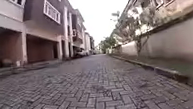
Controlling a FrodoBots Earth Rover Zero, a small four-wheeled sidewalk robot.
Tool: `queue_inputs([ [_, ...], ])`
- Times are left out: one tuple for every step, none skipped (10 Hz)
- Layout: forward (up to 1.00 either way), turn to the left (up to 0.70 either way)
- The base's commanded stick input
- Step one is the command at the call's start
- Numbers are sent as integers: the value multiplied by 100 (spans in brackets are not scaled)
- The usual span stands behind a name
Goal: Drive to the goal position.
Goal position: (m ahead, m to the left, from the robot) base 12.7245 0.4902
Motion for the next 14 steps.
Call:
queue_inputs([
  [69, 3],
  [69, 3],
  [69, 3],
  [69, 3],
  [69, 3],
  [69, 3],
  [69, 3],
  [69, 3],
  [69, 3],
  [69, 3],
  [69, 3],
  [69, 3],
  [69, 3],
  [69, 3],
])
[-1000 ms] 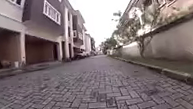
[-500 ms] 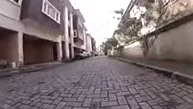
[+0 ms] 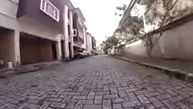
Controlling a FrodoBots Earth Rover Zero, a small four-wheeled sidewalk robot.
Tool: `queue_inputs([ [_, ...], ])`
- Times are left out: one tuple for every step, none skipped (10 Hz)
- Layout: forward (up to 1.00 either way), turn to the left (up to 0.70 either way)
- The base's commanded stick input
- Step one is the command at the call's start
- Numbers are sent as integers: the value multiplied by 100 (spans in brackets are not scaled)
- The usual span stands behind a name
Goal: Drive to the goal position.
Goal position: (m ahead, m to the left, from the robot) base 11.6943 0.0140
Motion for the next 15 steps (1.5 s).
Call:
queue_inputs([
  [69, 3],
  [69, 3],
  [69, 3],
  [69, 3],
  [69, 3],
  [69, 3],
  [69, 3],
  [69, -30],
  [69, -5],
  [69, 2],
  [69, 3],
  [69, 3],
  [69, 3],
  [69, -35],
  [69, -29],
])
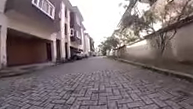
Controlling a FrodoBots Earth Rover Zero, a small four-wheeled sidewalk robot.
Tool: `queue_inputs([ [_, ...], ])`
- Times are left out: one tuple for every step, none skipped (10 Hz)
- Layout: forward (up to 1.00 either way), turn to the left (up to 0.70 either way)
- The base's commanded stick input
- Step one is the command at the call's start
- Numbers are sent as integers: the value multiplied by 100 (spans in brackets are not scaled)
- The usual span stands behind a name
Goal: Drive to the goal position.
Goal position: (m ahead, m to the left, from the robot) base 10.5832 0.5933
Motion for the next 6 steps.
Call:
queue_inputs([
  [69, -2],
  [69, 3],
  [69, 3],
  [69, 3],
  [69, 3],
  [69, 3],
])
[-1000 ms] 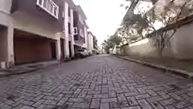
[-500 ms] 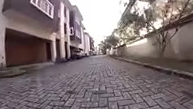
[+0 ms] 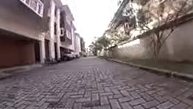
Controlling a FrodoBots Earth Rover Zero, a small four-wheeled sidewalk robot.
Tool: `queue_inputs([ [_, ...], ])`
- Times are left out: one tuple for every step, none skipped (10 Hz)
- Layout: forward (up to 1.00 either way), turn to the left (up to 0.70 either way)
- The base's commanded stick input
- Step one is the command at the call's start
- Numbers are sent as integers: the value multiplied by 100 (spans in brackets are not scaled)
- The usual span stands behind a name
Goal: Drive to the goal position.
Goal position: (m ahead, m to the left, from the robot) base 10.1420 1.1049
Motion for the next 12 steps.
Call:
queue_inputs([
  [69, 3],
  [69, 3],
  [69, 3],
  [69, 3],
  [69, 3],
  [69, 3],
  [69, 3],
  [69, 3],
  [69, 3],
  [69, 3],
  [69, 3],
  [69, 3],
])
